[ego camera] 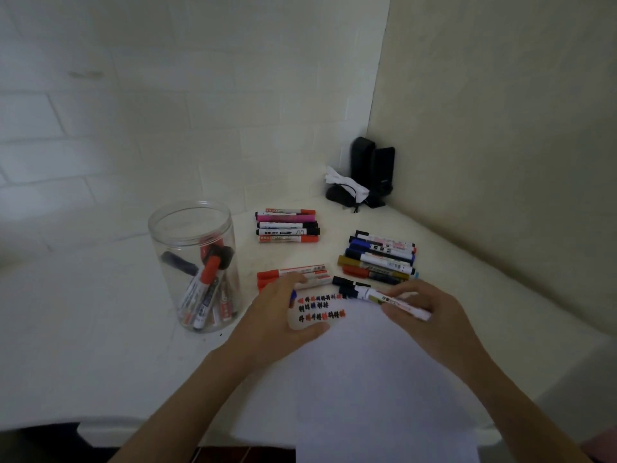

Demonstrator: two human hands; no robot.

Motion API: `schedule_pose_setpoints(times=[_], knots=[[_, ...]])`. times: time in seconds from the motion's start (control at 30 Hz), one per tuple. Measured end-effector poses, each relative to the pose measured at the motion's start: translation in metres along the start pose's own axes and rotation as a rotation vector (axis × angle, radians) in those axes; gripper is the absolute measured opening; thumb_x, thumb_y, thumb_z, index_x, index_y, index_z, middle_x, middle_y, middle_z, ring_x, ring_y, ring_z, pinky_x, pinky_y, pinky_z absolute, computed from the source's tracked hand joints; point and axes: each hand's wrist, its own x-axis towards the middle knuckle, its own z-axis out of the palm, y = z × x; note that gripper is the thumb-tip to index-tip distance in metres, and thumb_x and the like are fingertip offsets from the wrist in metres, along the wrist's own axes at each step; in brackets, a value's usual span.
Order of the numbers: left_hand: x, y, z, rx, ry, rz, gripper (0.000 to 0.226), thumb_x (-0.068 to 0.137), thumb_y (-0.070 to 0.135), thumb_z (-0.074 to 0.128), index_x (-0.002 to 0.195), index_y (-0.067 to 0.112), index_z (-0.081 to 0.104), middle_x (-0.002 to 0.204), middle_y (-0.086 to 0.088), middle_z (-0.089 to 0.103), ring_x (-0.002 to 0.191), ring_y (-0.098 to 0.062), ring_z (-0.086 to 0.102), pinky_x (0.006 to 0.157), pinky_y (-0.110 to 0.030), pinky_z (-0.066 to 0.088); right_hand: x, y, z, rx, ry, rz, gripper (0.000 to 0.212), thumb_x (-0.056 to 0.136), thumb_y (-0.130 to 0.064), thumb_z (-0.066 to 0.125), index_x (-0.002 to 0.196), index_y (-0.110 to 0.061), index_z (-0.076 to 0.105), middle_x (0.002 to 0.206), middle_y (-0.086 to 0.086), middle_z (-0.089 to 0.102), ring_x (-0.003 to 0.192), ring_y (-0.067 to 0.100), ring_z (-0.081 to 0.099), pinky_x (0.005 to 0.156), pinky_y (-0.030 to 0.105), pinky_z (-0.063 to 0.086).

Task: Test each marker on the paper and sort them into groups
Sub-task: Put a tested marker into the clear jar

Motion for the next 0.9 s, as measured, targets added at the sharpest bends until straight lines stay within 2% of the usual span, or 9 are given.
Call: schedule_pose_setpoints(times=[0.07, 0.2, 0.27, 0.33, 0.47, 0.57, 0.67, 0.83, 0.9], knots=[[0.005, -0.004, 0.012, 0.116, 0.007, 0.06, 0.068, 0.073, 0.069, 0.062, 0.129, 0.039, 0.041, 0.12, 0.016, 0.042, 0.109, -0.003, 0.041, 0.095, -0.023, 0.042, 0.003, 0.001, 0.002, 0.206, 0.079, 0.134, 0.017, 0.076, -0.021, 0.081, 0.09, -0.026, 0.075, 0.073, -0.008, 0.072, 0.057, 0.008, 0.058, 0.051, 0.019, 0.044], [0.019, -0.005, 0.028, 0.191, -0.031, 0.055, 0.067, 0.072, 0.079, 0.051, 0.127, 0.042, 0.045, 0.114, 0.013, 0.038, 0.105, -0.008, 0.038, 0.097, -0.031, 0.041, 0.012, 0.007, 0.011, 0.673, 0.162, 0.407, 0.011, 0.082, -0.014, 0.073, 0.09, -0.008, 0.068, 0.062, 0.0, 0.052, 0.05, 0.007, 0.04, 0.042, 0.017, 0.033], [0.022, -0.009, 0.034, 0.228, 0.0, 0.044, 0.067, 0.072, 0.08, 0.049, 0.127, 0.042, 0.047, 0.114, 0.013, 0.039, 0.105, -0.008, 0.037, 0.096, -0.029, 0.038, 0.019, 0.007, 0.018, 0.794, 0.187, 0.433, 0.008, 0.088, -0.011, 0.066, 0.082, -0.011, 0.061, 0.061, 0.0, 0.041, 0.047, 0.006, 0.031, 0.038, 0.017, 0.024], [0.021, -0.014, 0.039, 0.254, 0.049, 0.034, 0.074, 0.069, 0.086, 0.039, 0.125, 0.04, 0.052, 0.112, 0.012, 0.042, 0.105, -0.008, 0.038, 0.093, -0.026, 0.035, 0.023, 0.005, 0.025, 0.746, 0.18, 0.424, 0.011, 0.089, -0.013, 0.064, 0.079, -0.014, 0.059, 0.059, 0.002, 0.043, 0.046, 0.007, 0.032, 0.04, 0.018, 0.023], [0.02, -0.021, 0.045, 0.288, 0.084, 0.036, 0.079, 0.066, 0.088, 0.031, 0.122, 0.039, 0.056, 0.108, 0.011, 0.044, 0.103, -0.01, 0.04, 0.089, -0.027, 0.034, 0.031, -0.004, 0.037, 0.533, 0.082, 0.351, 0.015, 0.094, -0.028, 0.059, 0.097, -0.018, 0.07, 0.08, 0.004, 0.074, 0.061, 0.012, 0.062, 0.044, 0.02, 0.035], [0.021, -0.022, 0.046, 0.277, 0.099, 0.034, 0.077, 0.066, 0.088, 0.032, 0.12, 0.039, 0.057, 0.106, 0.011, 0.045, 0.101, -0.01, 0.04, 0.089, -0.029, 0.035, 0.034, -0.002, 0.045, 0.42, 0.051, 0.281, 0.012, 0.09, -0.028, 0.067, 0.097, -0.019, 0.069, 0.077, 0.004, 0.073, 0.062, 0.015, 0.064, 0.04, 0.022, 0.04], [0.022, -0.024, 0.048, 0.254, 0.15, 0.048, 0.071, 0.067, 0.086, 0.039, 0.115, 0.038, 0.06, 0.099, 0.012, 0.045, 0.095, -0.009, 0.039, 0.087, -0.031, 0.039, 0.03, 0.01, 0.059, 0.252, 0.119, 0.269, 0.009, 0.08, -0.024, 0.078, 0.082, -0.019, 0.07, 0.069, 0.001, 0.071, 0.058, 0.011, 0.063, 0.052, 0.029, 0.05], [0.022, -0.023, 0.047, 0.252, 0.133, 0.035, 0.075, 0.064, 0.087, 0.037, 0.117, 0.039, 0.059, 0.1, 0.014, 0.039, 0.095, -0.006, 0.033, 0.086, -0.026, 0.033, 0.03, 0.021, 0.065, 0.085, 0.158, 0.256, 0.022, 0.083, -0.028, 0.074, 0.064, -0.019, 0.067, 0.059, 0.0, 0.068, 0.054, 0.008, 0.063, 0.058, 0.03, 0.051], [0.022, -0.023, 0.048, 0.253, 0.141, 0.039, 0.073, 0.065, 0.086, 0.039, 0.116, 0.038, 0.06, 0.1, 0.014, 0.042, 0.094, -0.006, 0.035, 0.085, -0.027, 0.035, 0.031, 0.023, 0.064, 0.049, 0.16, 0.255, 0.022, 0.083, -0.029, 0.074, 0.063, -0.021, 0.066, 0.059, 0.0, 0.069, 0.057, 0.009, 0.065, 0.057, 0.024, 0.052]])
